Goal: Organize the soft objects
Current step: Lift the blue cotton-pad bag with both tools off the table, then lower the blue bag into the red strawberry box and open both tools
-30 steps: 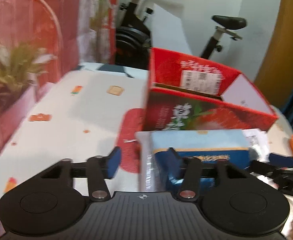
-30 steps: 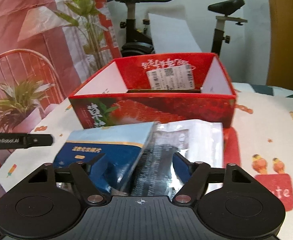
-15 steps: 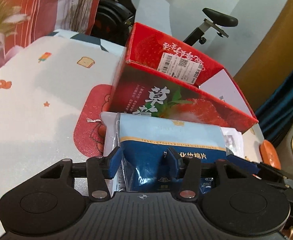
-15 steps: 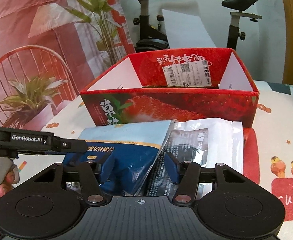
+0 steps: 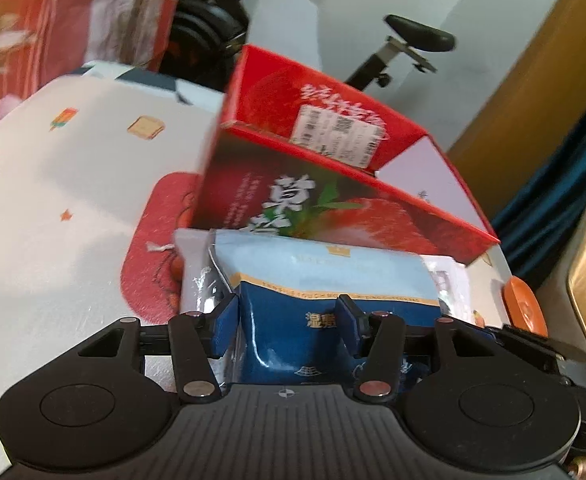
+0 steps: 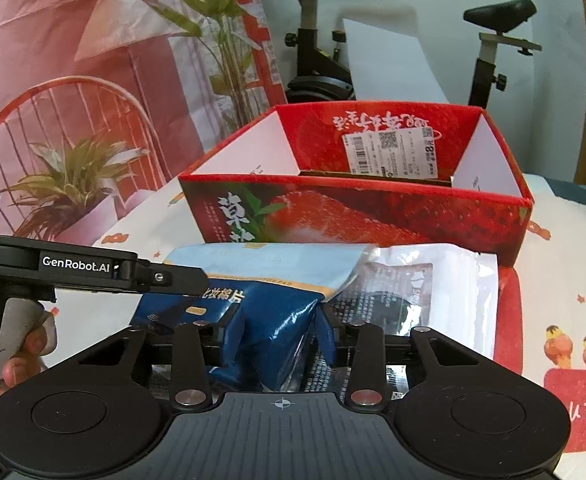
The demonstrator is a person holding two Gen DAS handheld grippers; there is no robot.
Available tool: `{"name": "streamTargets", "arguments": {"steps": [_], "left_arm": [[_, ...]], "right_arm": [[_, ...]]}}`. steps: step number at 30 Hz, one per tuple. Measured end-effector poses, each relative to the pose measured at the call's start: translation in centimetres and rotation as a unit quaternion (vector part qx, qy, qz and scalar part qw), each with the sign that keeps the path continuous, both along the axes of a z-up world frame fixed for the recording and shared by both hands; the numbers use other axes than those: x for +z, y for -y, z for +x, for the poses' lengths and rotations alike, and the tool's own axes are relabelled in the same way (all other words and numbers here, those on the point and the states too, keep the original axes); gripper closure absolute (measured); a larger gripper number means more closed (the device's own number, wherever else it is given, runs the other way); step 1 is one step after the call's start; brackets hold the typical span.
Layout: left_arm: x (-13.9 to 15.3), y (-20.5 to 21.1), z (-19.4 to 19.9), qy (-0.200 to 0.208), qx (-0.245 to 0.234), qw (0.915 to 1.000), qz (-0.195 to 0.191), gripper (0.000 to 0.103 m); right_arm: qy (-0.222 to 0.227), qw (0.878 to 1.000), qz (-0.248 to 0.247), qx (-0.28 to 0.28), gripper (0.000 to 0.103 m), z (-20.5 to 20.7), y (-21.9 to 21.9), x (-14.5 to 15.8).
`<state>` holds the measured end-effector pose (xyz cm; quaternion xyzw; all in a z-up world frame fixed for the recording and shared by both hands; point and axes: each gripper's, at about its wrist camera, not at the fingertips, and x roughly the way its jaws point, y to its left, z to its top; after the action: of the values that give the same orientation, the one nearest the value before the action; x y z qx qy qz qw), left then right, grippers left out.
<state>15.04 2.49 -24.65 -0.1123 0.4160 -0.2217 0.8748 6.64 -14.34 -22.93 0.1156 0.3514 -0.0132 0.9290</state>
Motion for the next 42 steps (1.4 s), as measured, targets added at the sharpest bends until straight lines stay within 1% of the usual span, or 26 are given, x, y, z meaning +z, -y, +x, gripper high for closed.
{"name": "streamTargets", "arguments": {"steps": [6,12,16,20,23,27,31,34,37,39,42], "left_arm": [[1.0,0.2,-0.8,0.020,-0.016,0.9997,0.002,0.051],[2.4,-0.3,-2.0,0.048,-0.014,0.9987,-0.003,0.061],[3.7,-0.4,-3.1,0.077,-0.018,0.9969,-0.005,0.061],[5.4,-0.2,-4.1,0.113,-0.023,0.9933,-0.005,0.061],[6.8,0.2,-4.6,0.147,-0.027,0.9887,-0.002,0.061],[8.6,1.2,-4.3,0.189,-0.035,0.9813,0.008,0.061],[10.9,2.5,-2.6,0.235,-0.034,0.9713,0.009,0.061],[12.1,3.8,-0.2,0.245,-0.030,0.9691,0.006,0.061],[13.0,5.3,2.7,0.251,-0.029,0.9676,0.009,0.061],[13.0,6.1,4.6,0.241,-0.027,0.9702,0.010,0.061],[12.1,7.1,7.8,0.205,-0.025,0.9784,0.002,0.061]], "right_arm": [[0.014,1.000,-0.004,0.002,0.068,-0.7,-0.5,1.0],[0.042,0.999,-0.013,0.002,0.068,-1.8,-0.8,2.5],[0.062,0.998,-0.024,0.002,0.068,-2.6,-1.0,3.8],[0.088,0.995,-0.044,0.006,0.068,-3.1,-1.2,5.2],[0.108,0.992,-0.065,0.008,0.068,-2.8,-1.1,6.7],[0.154,0.984,-0.090,0.011,0.068,-1.7,0.0,9.3],[0.185,0.975,-0.125,0.019,0.068,1.0,1.7,11.3],[0.192,0.972,-0.132,0.020,0.068,3.8,3.5,12.4],[0.183,0.974,-0.131,0.017,0.068,7.0,5.5,12.5],[0.170,0.977,-0.130,0.014,0.067,8.9,6.6,11.9],[0.132,0.984,-0.120,0.008,0.068,11.9,8.4,10.3]]}}
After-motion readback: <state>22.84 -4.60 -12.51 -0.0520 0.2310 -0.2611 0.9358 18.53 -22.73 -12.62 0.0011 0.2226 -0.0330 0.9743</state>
